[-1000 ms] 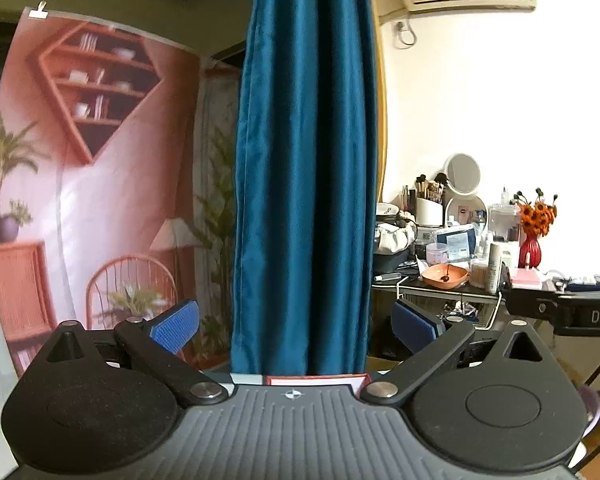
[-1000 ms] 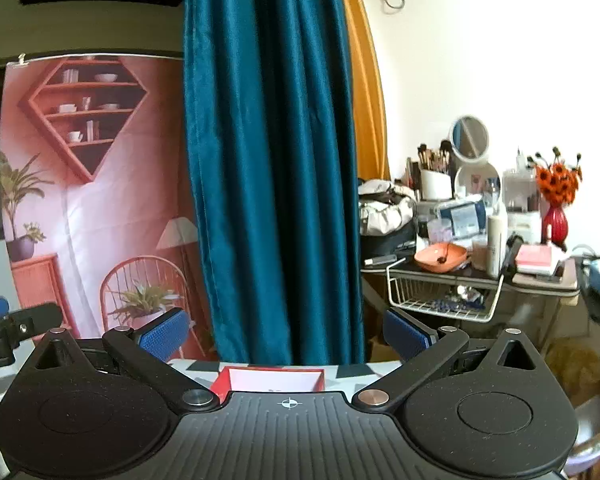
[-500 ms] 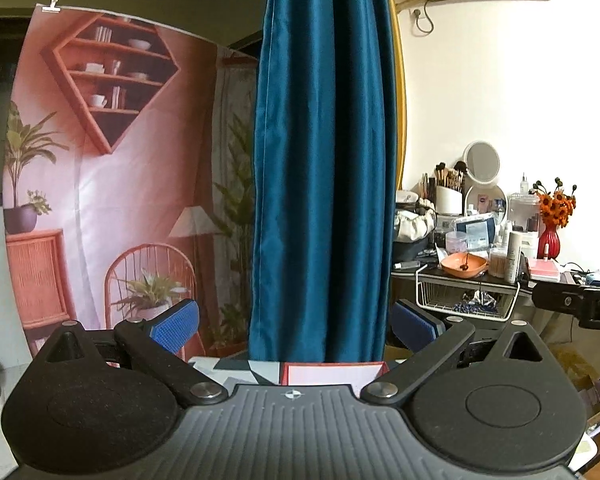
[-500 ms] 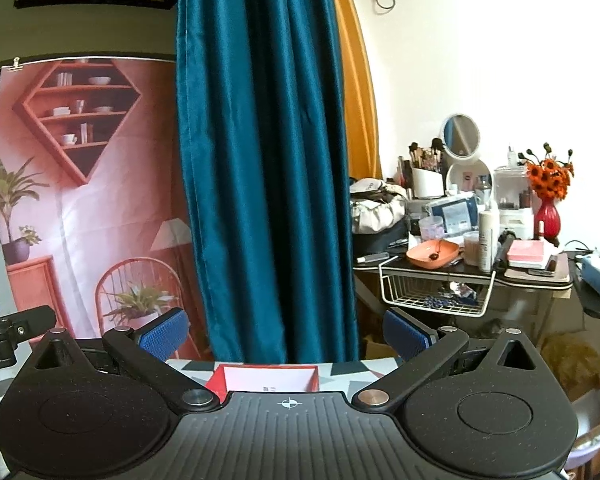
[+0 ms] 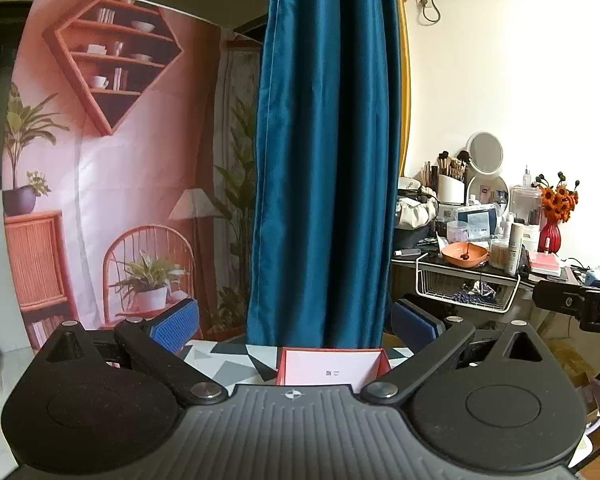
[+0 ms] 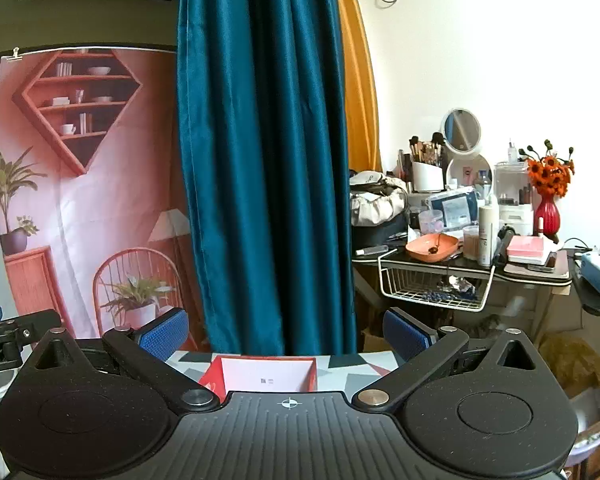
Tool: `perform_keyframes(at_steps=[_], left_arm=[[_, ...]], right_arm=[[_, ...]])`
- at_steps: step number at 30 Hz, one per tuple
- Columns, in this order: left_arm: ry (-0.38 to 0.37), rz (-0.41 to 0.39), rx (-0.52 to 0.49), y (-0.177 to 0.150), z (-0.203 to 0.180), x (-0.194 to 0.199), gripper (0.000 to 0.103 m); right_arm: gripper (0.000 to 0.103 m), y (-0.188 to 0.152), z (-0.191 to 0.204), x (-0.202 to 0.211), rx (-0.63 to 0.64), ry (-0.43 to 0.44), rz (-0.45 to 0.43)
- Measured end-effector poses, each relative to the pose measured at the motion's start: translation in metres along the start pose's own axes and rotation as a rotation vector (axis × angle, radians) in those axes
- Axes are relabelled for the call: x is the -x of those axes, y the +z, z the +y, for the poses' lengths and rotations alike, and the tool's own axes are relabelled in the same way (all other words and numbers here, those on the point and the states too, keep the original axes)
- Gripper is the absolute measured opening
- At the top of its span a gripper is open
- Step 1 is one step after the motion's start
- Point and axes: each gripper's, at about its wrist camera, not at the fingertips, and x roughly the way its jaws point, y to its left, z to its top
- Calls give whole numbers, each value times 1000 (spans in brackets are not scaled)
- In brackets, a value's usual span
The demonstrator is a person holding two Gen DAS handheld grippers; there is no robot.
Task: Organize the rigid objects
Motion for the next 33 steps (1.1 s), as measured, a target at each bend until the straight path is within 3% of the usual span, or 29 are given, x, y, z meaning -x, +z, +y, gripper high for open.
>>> perform_keyframes(at_steps=[33], left_arm=[[-7,63,26,-4,2,-13,103]], right_arm=[[103,-8,-2,-12,-1,-7,68]])
